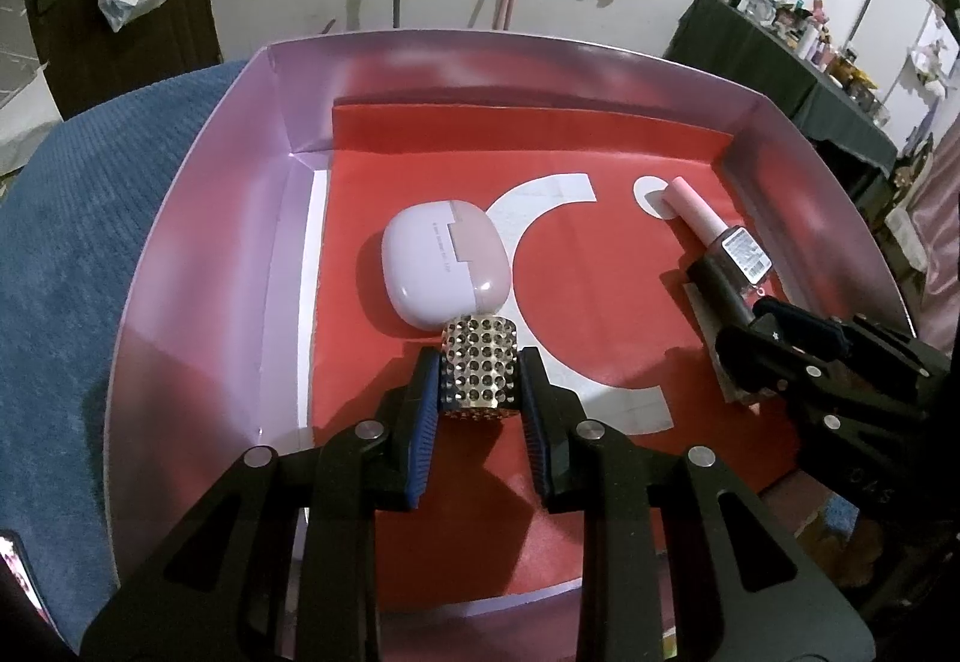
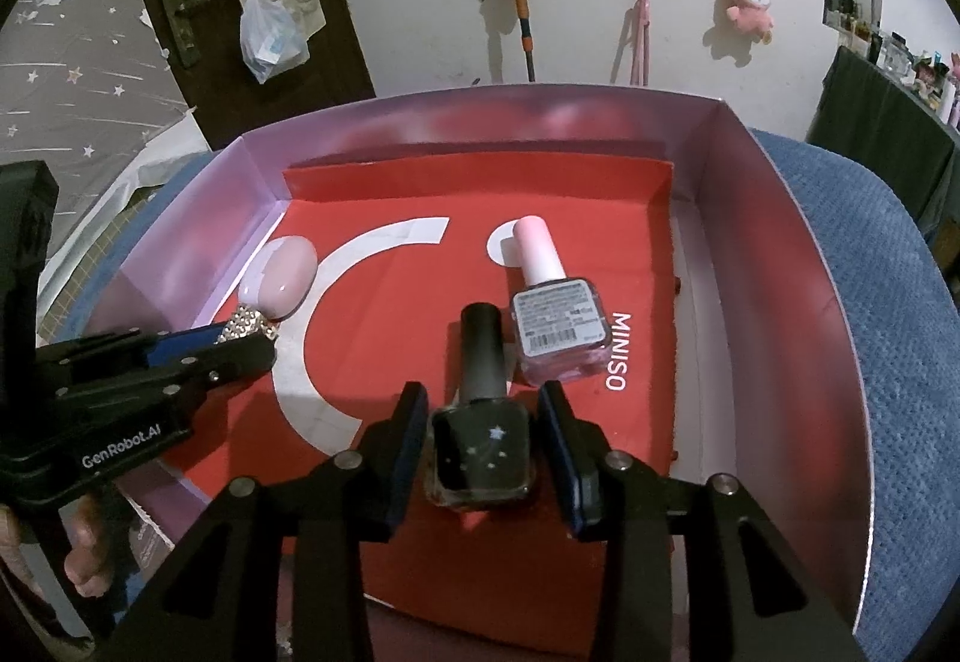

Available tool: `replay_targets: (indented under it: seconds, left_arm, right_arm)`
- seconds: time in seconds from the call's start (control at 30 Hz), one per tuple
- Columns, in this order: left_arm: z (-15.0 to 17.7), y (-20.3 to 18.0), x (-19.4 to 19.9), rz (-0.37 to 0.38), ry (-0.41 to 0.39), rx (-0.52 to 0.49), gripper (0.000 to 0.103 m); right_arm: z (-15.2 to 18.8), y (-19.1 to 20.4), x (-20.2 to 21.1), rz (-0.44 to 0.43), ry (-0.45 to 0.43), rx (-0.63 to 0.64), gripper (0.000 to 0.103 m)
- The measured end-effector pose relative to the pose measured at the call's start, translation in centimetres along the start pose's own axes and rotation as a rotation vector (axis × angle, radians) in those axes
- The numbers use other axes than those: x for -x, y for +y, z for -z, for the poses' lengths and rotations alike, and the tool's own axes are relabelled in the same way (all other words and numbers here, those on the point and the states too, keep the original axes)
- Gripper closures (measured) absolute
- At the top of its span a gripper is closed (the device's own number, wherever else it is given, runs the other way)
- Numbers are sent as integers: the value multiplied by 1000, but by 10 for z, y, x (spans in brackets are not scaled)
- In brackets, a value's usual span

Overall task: Organize rigid objects
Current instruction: 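Open both tools to release the cylinder and watch on the red base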

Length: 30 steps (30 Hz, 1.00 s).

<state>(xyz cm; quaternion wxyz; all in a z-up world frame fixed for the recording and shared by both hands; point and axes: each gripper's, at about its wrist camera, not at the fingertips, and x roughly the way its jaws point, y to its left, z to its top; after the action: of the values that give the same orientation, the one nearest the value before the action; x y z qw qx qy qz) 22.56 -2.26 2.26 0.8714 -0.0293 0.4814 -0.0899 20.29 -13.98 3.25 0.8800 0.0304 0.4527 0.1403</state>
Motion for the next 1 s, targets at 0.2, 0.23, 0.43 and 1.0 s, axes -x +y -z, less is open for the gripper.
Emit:
replay_targets:
  seconds: [0.2,0.23,0.43,1.0]
  left_arm:
    - [1,-2,5,-23,-20,-8,79]
    - [1,-1,6,-22,-22,-6,79]
    - [3,-2,13,-28,-36,0,79]
    - [12,-6,32,-58,-70,0,78]
  right_arm:
    - [1,2,7,-2,-16,5,52]
    - [1,3,8,-3,-18,5,52]
    - [2,5,21,-2,-46,8,46]
    - [10,14,57,-7,-135,25,28]
